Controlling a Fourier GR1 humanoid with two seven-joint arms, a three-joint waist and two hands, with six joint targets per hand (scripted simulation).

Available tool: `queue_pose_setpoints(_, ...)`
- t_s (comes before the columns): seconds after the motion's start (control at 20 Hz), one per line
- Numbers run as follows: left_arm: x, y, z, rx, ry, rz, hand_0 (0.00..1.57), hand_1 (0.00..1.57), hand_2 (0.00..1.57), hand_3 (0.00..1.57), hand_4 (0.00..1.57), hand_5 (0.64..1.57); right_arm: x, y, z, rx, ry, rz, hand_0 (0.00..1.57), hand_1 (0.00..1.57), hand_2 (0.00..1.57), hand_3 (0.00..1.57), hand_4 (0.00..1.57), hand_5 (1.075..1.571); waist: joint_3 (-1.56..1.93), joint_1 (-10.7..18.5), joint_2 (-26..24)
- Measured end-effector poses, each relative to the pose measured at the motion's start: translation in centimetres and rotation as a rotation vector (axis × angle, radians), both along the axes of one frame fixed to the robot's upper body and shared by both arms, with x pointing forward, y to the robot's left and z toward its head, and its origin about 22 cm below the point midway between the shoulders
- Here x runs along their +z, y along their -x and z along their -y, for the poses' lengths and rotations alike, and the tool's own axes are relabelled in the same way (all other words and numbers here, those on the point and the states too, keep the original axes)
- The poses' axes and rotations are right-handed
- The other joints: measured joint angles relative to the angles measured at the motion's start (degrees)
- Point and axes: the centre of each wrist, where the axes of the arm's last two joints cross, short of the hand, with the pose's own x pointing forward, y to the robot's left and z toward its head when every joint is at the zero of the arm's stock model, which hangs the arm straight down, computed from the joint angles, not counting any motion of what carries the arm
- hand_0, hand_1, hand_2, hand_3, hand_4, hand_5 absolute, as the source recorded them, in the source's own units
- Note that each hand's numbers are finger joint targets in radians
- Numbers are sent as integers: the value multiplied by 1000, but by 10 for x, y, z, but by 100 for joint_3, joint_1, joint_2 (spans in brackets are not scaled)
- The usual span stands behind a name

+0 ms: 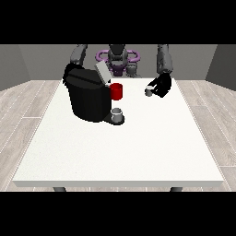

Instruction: Insert the coffee pod into the coffee machine and close the lid

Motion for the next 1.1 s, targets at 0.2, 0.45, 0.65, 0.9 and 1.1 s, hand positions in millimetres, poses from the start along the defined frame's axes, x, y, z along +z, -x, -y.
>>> queue_pose_setpoints(0.2,23,-15,14,-52,17,1,1258,1258,1321,1297,529,1571,-4,-1,3,-4,1,-25,0,0,0,0,407,1571,-1,30,-214)
queue_pose_setpoints(0.45,55,-30,15,-70,15,42,1256,1256,1331,1292,545,1571,-3,-2,-9,24,-5,-12,0,0,0,0,489,1571,-3,-114,-177)
queue_pose_setpoints(0.65,80,-42,9,-47,21,88,1252,1252,1329,1292,573,1571,8,-6,-16,58,-9,33,0,0,0,0,495,1571,-3,-357,7)
queue_pose_setpoints(0.9,117,-56,19,-60,25,115,1011,1011,1199,1224,543,1571,11,-7,-20,82,-8,47,0,0,0,0,526,1571,-3,-492,-20)
queue_pose_setpoints(1.1,156,-68,26,-50,30,165,1272,1272,1307,1244,512,1571,19,-13,-23,87,6,62,0,0,0,0,507,1571,-3,-617,87)
